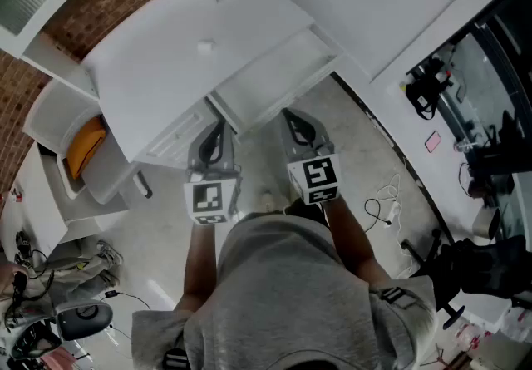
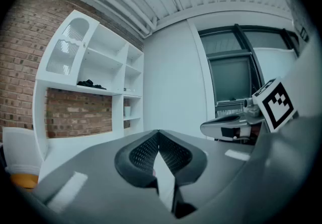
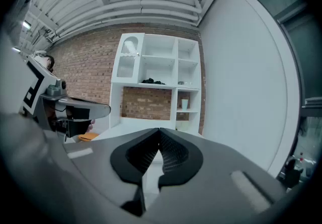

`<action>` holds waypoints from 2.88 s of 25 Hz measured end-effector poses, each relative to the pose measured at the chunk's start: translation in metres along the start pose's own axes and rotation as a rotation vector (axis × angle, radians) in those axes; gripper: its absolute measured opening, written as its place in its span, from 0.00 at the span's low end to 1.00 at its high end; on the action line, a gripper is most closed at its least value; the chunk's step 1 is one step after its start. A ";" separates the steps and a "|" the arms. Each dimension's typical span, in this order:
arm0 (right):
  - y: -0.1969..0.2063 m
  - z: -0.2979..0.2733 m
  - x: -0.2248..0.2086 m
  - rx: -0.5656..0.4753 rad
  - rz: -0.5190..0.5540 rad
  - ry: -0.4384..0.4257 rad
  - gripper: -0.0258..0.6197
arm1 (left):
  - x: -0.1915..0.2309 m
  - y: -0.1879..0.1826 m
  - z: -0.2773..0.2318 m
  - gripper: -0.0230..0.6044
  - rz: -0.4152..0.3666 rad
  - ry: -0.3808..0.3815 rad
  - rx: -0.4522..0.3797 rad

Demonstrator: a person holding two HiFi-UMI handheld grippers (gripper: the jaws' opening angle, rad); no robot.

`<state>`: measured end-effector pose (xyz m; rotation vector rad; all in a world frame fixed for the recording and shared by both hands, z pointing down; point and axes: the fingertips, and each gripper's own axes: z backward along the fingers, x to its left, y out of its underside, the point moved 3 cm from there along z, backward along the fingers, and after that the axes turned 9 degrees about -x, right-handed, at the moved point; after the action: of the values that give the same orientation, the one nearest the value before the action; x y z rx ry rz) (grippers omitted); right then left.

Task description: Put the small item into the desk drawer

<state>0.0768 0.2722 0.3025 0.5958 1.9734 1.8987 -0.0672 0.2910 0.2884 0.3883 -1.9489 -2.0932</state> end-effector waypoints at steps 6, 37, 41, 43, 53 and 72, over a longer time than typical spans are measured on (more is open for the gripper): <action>-0.003 -0.011 -0.005 -0.014 -0.004 -0.005 0.04 | 0.006 0.001 -0.010 0.06 -0.008 0.003 0.003; 0.044 -0.277 -0.049 0.123 0.066 -0.415 0.04 | 0.145 0.066 -0.156 0.06 0.043 -0.382 0.117; 0.060 -0.313 -0.049 0.155 0.070 -0.465 0.04 | 0.166 0.084 -0.176 0.06 0.052 -0.423 0.135; 0.068 -0.329 -0.048 0.167 0.072 -0.484 0.04 | 0.176 0.093 -0.183 0.06 0.055 -0.437 0.149; 0.120 -0.401 -0.034 0.251 0.068 -0.544 0.05 | 0.220 0.143 -0.208 0.06 0.095 -0.499 0.216; 0.215 -0.483 -0.022 0.393 0.062 -0.598 0.25 | 0.249 0.214 -0.233 0.06 0.143 -0.539 0.286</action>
<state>-0.1388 -0.1485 0.5408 1.1809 1.9167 1.1556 -0.2141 -0.0305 0.4812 -0.2975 -2.4939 -1.9678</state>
